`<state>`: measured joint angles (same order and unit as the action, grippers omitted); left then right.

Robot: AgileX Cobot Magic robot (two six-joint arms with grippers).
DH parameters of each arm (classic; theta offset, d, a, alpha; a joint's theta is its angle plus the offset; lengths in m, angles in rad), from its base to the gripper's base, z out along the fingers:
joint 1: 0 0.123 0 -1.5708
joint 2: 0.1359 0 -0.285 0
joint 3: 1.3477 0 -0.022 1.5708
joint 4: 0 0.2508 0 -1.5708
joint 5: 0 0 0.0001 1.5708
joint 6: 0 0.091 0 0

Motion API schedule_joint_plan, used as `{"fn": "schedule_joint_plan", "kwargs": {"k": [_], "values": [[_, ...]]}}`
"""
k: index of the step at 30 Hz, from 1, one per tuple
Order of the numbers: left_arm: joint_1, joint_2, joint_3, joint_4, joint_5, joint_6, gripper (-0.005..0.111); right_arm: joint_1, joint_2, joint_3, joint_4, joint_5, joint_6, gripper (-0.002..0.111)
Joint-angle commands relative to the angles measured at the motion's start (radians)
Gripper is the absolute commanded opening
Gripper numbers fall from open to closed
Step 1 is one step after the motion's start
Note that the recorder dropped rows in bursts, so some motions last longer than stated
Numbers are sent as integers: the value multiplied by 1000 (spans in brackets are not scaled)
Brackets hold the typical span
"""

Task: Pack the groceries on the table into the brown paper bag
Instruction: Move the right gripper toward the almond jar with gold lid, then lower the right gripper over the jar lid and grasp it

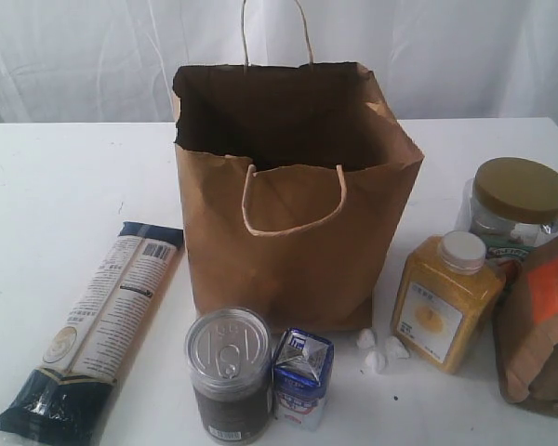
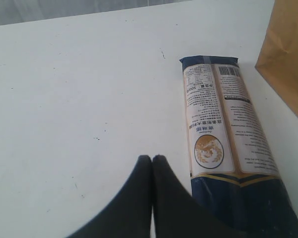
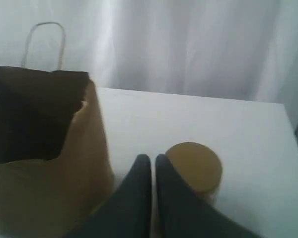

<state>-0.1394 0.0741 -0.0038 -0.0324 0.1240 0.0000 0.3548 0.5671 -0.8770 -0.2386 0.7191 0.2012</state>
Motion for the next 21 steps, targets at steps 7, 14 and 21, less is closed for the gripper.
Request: {"fn": "schedule_joint_plan", "kwargs": {"k": [7,14,21], "values": [[2,-5,4,-8,4,0,0,-11,509,-326,-343,239,338,91],[2,-5,4,-8,4,0,0,-106,726,-406,-268,262,386,93],[2,-5,4,-8,4,0,0,-158,840,-406,-216,263,338,93]]}}
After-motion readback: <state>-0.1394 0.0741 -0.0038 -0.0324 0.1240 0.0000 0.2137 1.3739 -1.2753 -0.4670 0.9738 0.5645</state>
